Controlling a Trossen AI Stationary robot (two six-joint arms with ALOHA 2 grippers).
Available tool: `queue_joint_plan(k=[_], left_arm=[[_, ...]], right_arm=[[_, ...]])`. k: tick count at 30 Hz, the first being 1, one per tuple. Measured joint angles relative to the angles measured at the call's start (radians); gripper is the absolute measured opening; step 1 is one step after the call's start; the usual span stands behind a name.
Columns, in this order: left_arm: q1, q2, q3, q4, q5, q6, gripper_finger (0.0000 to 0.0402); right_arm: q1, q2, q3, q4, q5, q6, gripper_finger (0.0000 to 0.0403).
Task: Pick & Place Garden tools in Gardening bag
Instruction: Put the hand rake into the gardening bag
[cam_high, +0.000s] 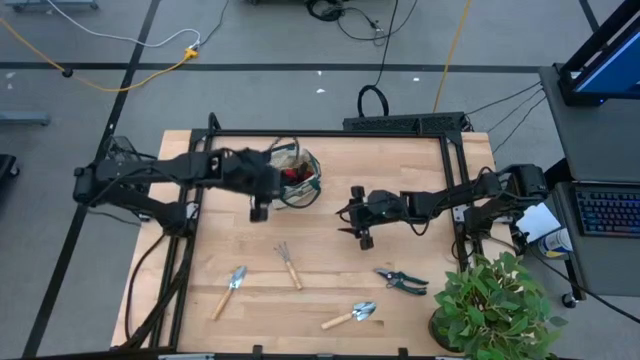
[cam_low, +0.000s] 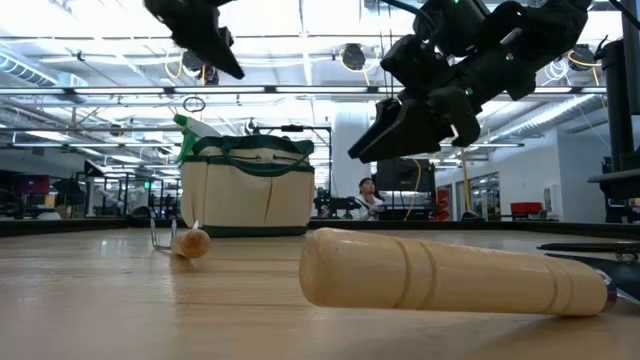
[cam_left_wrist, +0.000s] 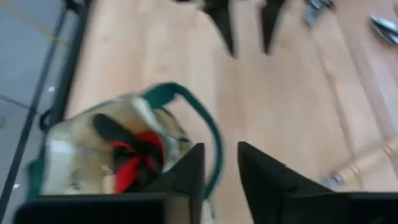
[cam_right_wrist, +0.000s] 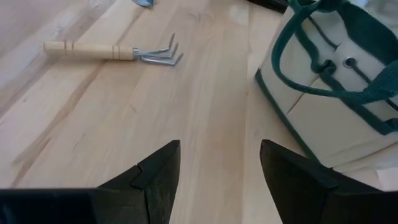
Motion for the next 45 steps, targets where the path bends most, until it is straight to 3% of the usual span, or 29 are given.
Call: queue_joint_plan(k=[6,12,26,38,45], left_arm=[[-0.113,0.084,0.002,0.003,0.027,0.044,0.0163],[-0.198,0.197,-0.001,0.004,0.165,0.072,0.0183],[-0.285,0.510,-0.001,0.138,0.306,0.088,0.0161],[-0.286,0.641,-0.001,0.136,0.360,0.145,0.0159],[-0.281,0.652,0.000,0.130,0.367,0.214,0.0097]], right_arm=[[0.000,0.000,0.000,-0.008,0.002,0.001,0.0212],[-0.001,0.000,0.000,-0.020,0.004,0.002,0.0212],[0.000,0.000,0.000,-0.082,0.001,0.082,0.0212],[0.000,0.000,0.000,-0.168,0.004,0.182,0.0212],[0.000,0.000,0.000,-0.170,0.004,0.182,0.0212]])
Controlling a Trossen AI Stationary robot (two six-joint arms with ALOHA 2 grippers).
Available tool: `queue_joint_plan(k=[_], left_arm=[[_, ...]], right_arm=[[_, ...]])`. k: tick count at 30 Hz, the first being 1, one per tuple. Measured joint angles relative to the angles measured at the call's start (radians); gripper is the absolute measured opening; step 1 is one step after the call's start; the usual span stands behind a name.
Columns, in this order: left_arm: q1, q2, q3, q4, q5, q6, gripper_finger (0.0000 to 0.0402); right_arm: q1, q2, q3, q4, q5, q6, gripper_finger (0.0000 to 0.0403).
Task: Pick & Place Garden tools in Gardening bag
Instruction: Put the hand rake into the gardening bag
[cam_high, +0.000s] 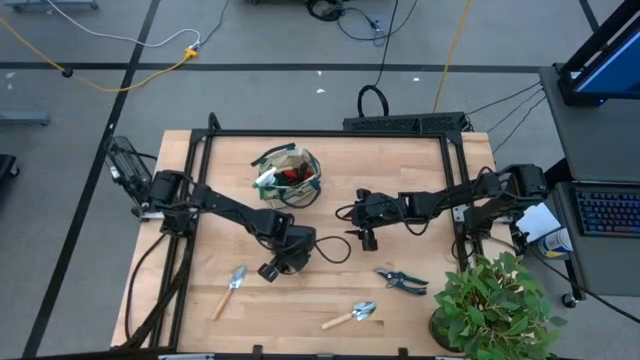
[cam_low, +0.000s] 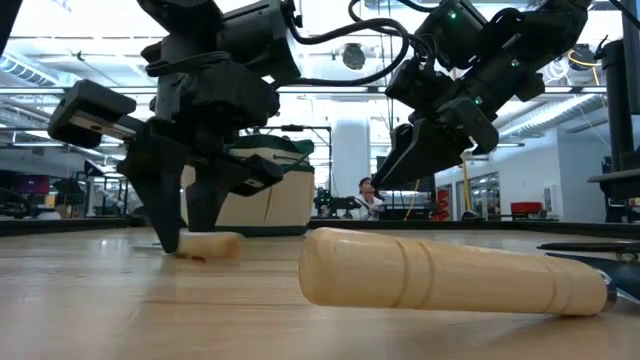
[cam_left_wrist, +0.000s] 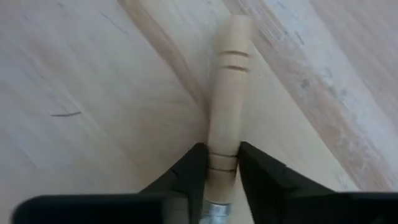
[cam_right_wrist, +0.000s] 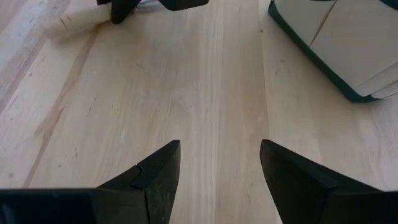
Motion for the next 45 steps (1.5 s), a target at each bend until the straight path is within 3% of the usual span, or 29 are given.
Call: queue_joint_plan(k=[4,12,20,23,30,37,45], left_arm=[[0.007,0.000,0.000,0.000,0.004,0.010,0.0058],[0.023,-0.013,-0.001,0.005,-0.038,-0.060,0.0058],[0.022,-0.122,0.000,-0.019,-0.178,-0.128,0.0076],[0.024,-0.199,0.001,-0.021,-0.273,-0.141,0.0066],[0.062,-0.389,0.000,0.046,-0.621,-0.162,0.0082],[0.224,-0.461,0.001,0.282,-0.712,-0.230,0.0087],[0.437,-0.442,0.001,0.287,-0.731,-0.228,0.0065]], right_arm=[[0.000,0.000,0.000,0.000,0.000,0.000,0.0212],[0.000,0.000,0.000,0.000,0.000,0.000,0.0212],[0.000,0.000,0.000,-0.014,0.022,0.000,0.0212],[0.000,0.000,0.000,-0.032,0.059,0.000,0.0212],[0.000,0.000,0.000,-0.040,0.080,0.000,0.0212],[0.000,0.000,0.000,-0.033,0.079,0.000,0.0212],[0.000,0.000,0.000,-0.042,0.075,0.000,0.0212]])
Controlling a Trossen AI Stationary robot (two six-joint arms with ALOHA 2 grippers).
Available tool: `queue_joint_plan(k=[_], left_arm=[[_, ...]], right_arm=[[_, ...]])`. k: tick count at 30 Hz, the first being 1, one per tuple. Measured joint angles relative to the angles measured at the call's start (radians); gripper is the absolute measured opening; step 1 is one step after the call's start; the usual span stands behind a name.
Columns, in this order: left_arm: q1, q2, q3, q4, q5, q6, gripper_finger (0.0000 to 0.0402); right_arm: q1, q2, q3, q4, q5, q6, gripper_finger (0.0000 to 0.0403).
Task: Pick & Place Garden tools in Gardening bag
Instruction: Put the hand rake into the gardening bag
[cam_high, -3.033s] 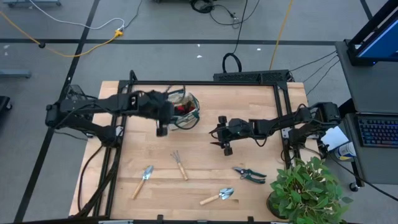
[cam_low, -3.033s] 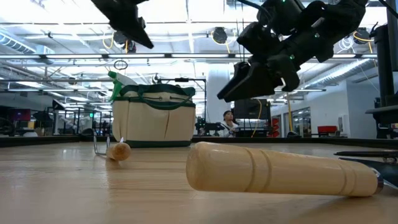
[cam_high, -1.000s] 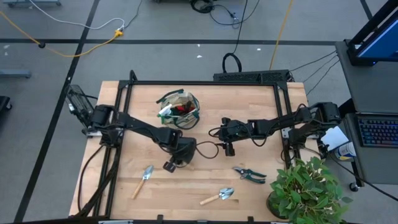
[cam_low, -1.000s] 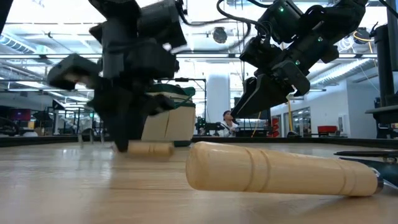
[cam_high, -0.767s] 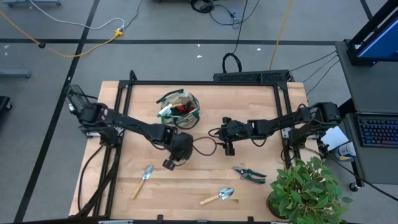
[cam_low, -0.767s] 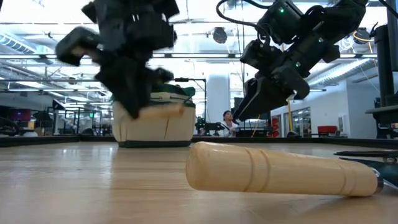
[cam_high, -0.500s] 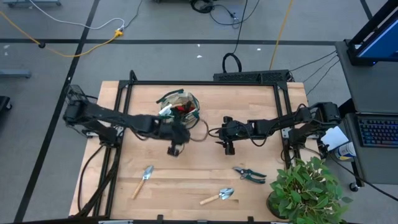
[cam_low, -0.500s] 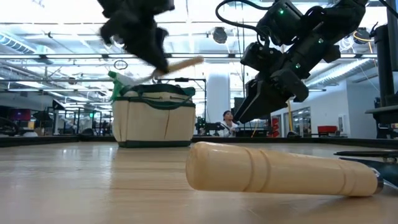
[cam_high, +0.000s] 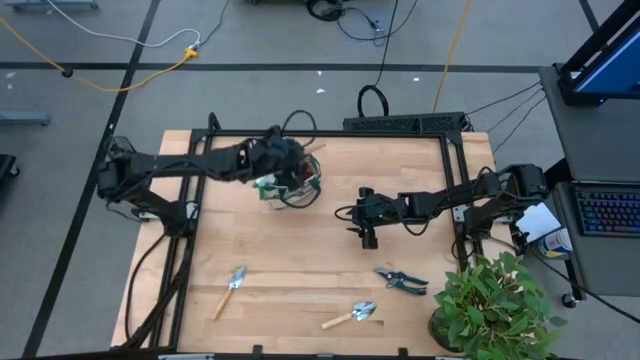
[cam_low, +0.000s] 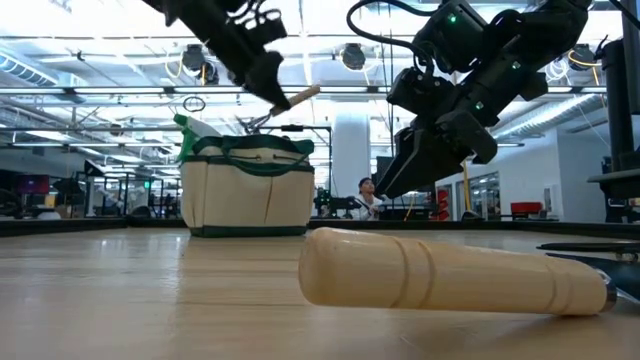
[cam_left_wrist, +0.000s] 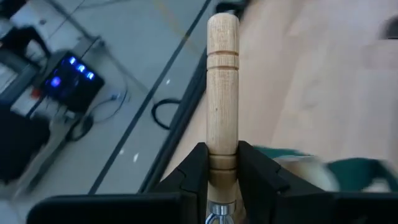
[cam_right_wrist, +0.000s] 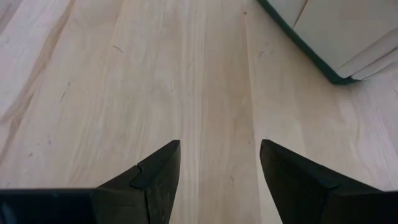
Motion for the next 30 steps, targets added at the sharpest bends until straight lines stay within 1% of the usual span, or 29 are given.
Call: queue_joint_plan(k=[6,11,14,17,26,28,30], left_arm=[[0.069,-0.002,0.001,-0.043,0.001,-0.027,0.0081],[0.086,0.040,-0.001,-0.119,-0.003,-0.093,0.0067],[0.084,0.074,0.000,-0.099,-0.047,-0.088,0.0068],[0.083,0.103,0.000,-0.105,-0.100,-0.078,0.0080],[0.021,0.112,0.000,-0.104,-0.249,0.069,0.0086],[0.005,0.111,0.000,-0.112,-0.258,0.064,0.0086],[-0.009,0.113,0.000,-0.143,-0.260,0.014,0.0086]], right_arm=[[0.000,0.000,0.000,0.000,0.000,-0.002,0.0212],[0.000,0.000,0.000,0.000,0.000,-0.004,0.0212],[0.000,0.000,0.000,0.001,0.000,-0.021,0.0212],[0.000,0.000,0.000,0.001,0.000,-0.033,0.0212],[0.000,0.000,0.000,0.001,0.000,-0.034,0.0212],[0.000,0.000,0.000,0.000,0.000,-0.034,0.0212],[0.000,0.000,0.000,0.001,0.000,-0.035,0.0212]])
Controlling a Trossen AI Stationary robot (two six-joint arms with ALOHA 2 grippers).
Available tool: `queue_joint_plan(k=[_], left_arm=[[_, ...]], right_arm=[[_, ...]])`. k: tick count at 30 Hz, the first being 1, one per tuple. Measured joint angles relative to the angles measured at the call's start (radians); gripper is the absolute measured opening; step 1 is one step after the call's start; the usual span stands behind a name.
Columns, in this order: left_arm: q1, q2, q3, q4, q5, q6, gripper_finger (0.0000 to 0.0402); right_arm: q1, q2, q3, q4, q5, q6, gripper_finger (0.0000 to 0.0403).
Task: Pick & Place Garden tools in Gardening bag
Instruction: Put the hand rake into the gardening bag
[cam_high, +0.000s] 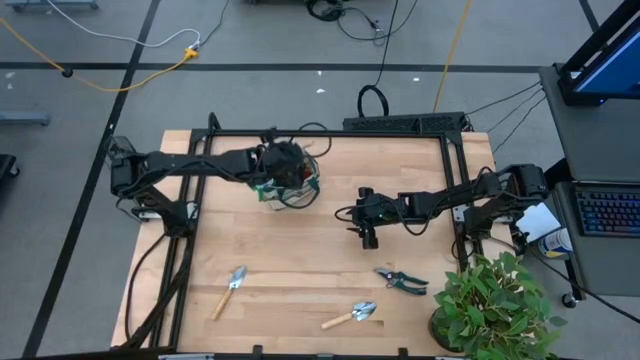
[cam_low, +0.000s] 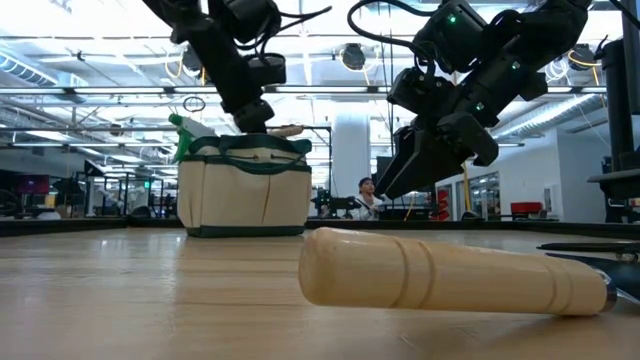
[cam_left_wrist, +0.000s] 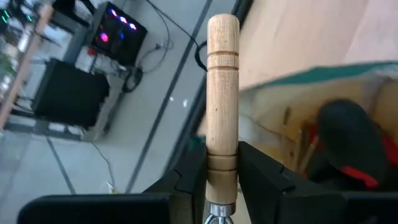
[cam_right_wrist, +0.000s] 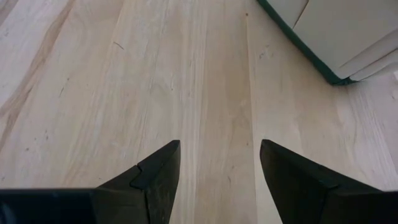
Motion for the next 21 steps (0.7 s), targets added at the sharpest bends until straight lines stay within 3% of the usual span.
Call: queue_joint_plan(k=[6,13,21], left_arm=[[-0.029,0.005,0.000,-0.105,-0.109,-0.120,0.0087],[-0.039,0.006,0.000,-0.172,-0.059,-0.167,0.0087],[-0.041,0.006,0.000,-0.185,0.047,-0.087,0.0088]], right_arm=[[0.000,0.000,0.000,0.000,0.000,-0.004,0.0212],[0.000,0.000,0.000,0.000,0.000,-0.022,0.0212],[0.000,0.000,0.000,0.000,0.000,-0.022,0.0212]])
